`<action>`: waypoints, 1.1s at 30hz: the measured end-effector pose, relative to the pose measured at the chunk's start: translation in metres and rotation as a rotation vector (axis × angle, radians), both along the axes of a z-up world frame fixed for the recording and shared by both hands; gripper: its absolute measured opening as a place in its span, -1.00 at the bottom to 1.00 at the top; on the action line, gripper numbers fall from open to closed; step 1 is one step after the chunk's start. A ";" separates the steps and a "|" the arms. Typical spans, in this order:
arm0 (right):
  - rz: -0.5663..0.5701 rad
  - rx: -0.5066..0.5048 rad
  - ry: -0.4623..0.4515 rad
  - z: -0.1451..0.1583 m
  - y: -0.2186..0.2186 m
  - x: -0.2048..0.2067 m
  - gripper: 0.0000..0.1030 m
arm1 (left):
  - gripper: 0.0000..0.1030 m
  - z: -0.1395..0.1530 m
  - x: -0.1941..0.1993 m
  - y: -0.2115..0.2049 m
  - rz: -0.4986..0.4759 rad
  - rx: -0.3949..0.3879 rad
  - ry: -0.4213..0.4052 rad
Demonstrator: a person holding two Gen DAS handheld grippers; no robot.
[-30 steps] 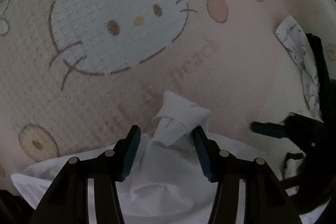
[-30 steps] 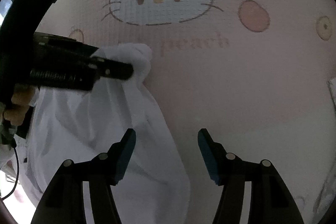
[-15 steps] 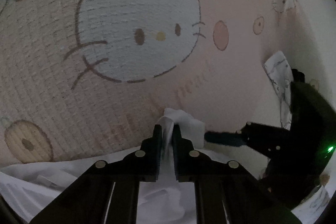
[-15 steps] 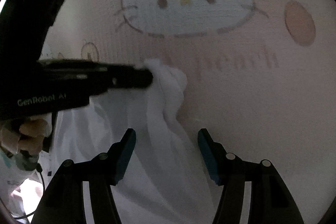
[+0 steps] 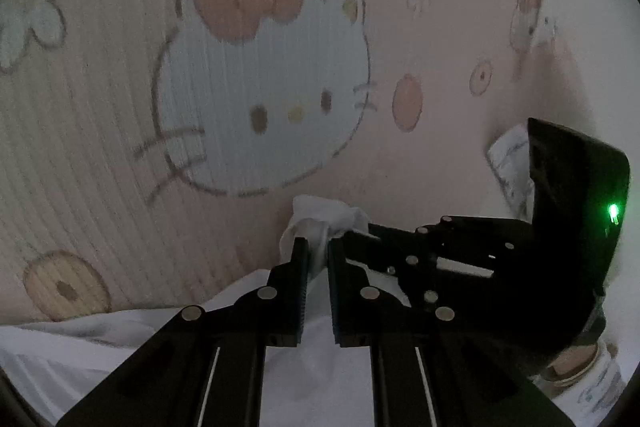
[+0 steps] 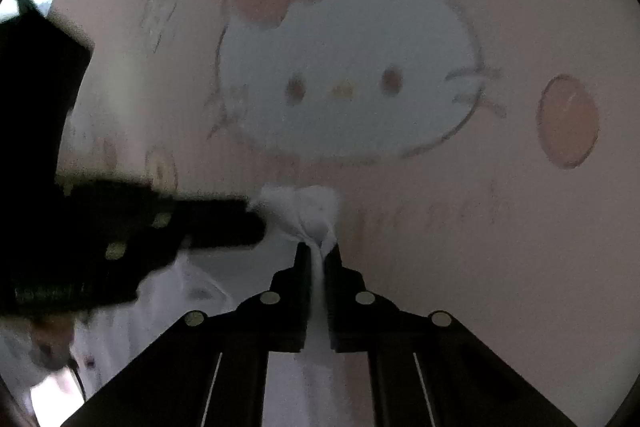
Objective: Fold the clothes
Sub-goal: 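Open both grippers and release the white shirt onto the bed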
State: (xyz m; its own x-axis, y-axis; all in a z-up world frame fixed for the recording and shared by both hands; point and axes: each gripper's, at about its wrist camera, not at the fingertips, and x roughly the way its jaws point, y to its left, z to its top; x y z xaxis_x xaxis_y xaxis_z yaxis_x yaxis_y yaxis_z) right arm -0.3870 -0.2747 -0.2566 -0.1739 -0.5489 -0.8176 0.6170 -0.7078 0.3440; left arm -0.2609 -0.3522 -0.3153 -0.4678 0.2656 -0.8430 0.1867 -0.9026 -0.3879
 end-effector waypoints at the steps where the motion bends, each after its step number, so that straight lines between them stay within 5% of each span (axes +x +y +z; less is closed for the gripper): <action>1: -0.013 -0.006 0.008 0.006 -0.001 -0.005 -0.92 | -0.85 0.003 -0.002 -0.001 0.006 -0.001 0.010; 4: -0.062 -0.018 0.082 0.029 -0.001 -0.020 -0.94 | -0.85 0.010 -0.009 -0.004 0.024 0.010 0.044; 9: -0.079 -0.039 0.031 0.054 0.005 -0.048 -0.94 | -0.84 0.021 -0.011 -0.016 0.038 0.048 0.047; 12: -0.050 0.018 0.095 0.064 0.011 -0.038 -0.93 | -0.81 0.016 -0.012 -0.012 0.013 0.065 -0.015; 16: -0.046 0.060 0.051 0.055 0.018 -0.027 -0.91 | -0.78 0.008 -0.009 -0.001 0.033 0.030 -0.087; 17: -0.053 0.081 0.044 0.051 0.020 -0.027 -0.76 | -0.77 0.006 -0.009 -0.001 0.040 0.048 -0.092; 19: -0.076 0.119 0.046 0.045 0.041 -0.014 -0.07 | -0.64 0.003 -0.010 0.001 0.054 0.082 -0.104; 20: -0.089 0.137 0.047 0.043 0.052 -0.007 0.33 | -0.38 0.002 -0.010 0.001 0.063 0.083 -0.121; 21: -0.101 0.156 0.049 0.040 0.063 0.000 0.42 | -0.21 0.000 -0.010 0.002 0.075 0.089 -0.136; 22: -0.114 0.154 0.027 0.039 0.076 0.005 0.42 | 0.09 0.000 -0.008 0.000 0.090 0.115 -0.137; 23: -0.128 0.148 0.001 0.038 0.089 0.009 0.42 | 0.18 0.001 -0.004 -0.001 0.098 0.141 -0.129; 27: -0.158 0.114 -0.049 0.037 0.124 0.023 0.42 | 0.19 0.009 0.013 -0.003 0.102 0.194 -0.136; 33: -0.209 0.152 -0.092 0.029 0.135 0.065 0.42 | 0.19 0.012 0.022 0.013 0.115 0.111 -0.155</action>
State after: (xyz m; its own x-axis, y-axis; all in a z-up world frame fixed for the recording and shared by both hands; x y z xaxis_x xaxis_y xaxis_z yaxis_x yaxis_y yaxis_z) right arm -0.3221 -0.1402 -0.2271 -0.1919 -0.3788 -0.9053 0.4234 -0.8642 0.2718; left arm -0.2393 -0.3392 -0.3030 -0.3674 0.3130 -0.8758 0.3515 -0.8251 -0.4424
